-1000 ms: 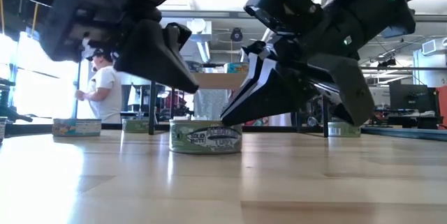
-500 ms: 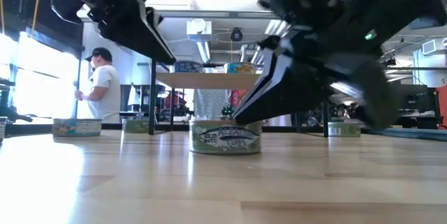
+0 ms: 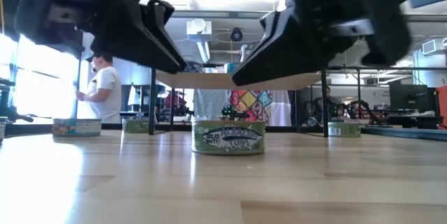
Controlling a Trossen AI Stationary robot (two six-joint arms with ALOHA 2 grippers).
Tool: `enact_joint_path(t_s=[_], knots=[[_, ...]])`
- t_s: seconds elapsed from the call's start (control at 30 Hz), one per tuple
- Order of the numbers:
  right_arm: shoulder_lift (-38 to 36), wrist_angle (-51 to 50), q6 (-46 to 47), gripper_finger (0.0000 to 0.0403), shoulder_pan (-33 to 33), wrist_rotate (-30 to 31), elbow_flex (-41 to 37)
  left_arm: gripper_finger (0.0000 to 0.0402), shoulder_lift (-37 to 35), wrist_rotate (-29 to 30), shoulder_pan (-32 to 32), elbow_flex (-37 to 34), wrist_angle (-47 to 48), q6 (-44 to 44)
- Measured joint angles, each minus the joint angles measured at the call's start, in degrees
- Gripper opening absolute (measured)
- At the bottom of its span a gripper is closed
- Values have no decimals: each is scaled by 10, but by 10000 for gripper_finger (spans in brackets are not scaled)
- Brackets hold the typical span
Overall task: Stack canned seafood by type on shelf
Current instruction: Put the green tuna can on the shelf
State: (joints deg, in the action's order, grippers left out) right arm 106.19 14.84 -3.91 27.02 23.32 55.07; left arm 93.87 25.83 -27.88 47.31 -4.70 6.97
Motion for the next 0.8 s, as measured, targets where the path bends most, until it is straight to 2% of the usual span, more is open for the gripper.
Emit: enact_joint_path(t_s=[0.23, 0.33, 0.47, 0.67, 0.8], knots=[[28, 31, -39, 111, -29, -63, 0, 76, 49, 3, 10, 0, -23, -43], [47, 37, -46, 127, -38, -74, 0, 65, 56, 5, 10, 0, -24, -63], [67, 38, -19, 109, -43, -46, 0, 50, 57, 5, 5, 0, -26, -65], [97, 42, 4, 19, -41, -19, 4, 33, 57, 10, -3, 0, -27, -64], [106, 42, 39, 14, -44, -15, 3, 16, 57, 70, -27, 0, -32, -45]])
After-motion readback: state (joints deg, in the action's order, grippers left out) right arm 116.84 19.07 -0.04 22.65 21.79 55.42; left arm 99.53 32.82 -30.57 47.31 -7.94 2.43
